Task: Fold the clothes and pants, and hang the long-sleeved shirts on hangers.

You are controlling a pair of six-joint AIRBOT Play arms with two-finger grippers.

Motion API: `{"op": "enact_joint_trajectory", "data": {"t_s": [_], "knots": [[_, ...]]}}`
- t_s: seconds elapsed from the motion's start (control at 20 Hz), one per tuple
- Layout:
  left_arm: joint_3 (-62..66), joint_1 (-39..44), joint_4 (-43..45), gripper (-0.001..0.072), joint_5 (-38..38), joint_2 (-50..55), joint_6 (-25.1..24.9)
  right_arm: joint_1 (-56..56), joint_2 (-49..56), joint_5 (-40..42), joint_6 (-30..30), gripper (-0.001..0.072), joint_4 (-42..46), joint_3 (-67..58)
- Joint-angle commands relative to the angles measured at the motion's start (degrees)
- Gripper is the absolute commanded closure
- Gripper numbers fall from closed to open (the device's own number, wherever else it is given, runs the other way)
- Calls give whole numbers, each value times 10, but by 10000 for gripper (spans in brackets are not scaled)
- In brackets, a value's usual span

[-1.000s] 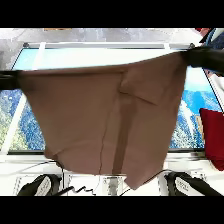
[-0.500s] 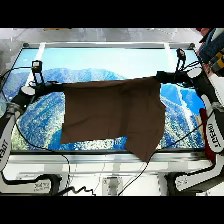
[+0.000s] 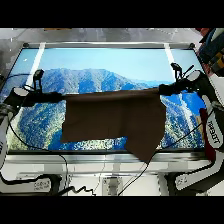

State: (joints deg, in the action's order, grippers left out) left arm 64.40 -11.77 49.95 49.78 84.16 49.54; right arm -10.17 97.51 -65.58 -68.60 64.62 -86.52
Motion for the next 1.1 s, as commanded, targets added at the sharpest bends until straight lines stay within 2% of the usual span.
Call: {"op": "enact_joint_trajectory", "data": {"t_s": [0.0,0.05,0.1,0.15,0.25,0.3,0.35,0.45,0.55,0.8,0.9,1.05], "knots": [[0,-4,19,689,135,10,21,-21,1,-99,-12,698,22,0],[0,-3,19,644,140,14,21,-24,0,-111,-12,653,21,0],[0,-2,19,389,144,14,21,-24,0,-114,-12,432,22,0],[0,-2,19,35,150,12,22,-24,0,-118,-12,243,23,0],[0,-10,19,18,171,3,39,-28,0,-147,-12,234,50,0],[0,-19,19,18,188,-5,46,-35,0,-169,-13,260,71,0],[0,-33,20,31,216,-17,59,-48,-2,-198,-13,311,83,0],[0,-69,25,119,278,-49,67,-82,-17,-229,-20,312,69,16],[0,-112,43,131,322,-83,67,-119,-56,-236,-21,312,49,71],[-44,-212,16,131,316,-137,67,-183,-204,-216,8,312,40,321],[-99,-227,16,131,296,-156,66,-188,-259,-168,9,312,23,428],[-196,-225,16,131,249,-182,56,-187,-301,-82,9,312,-63,565]]}}
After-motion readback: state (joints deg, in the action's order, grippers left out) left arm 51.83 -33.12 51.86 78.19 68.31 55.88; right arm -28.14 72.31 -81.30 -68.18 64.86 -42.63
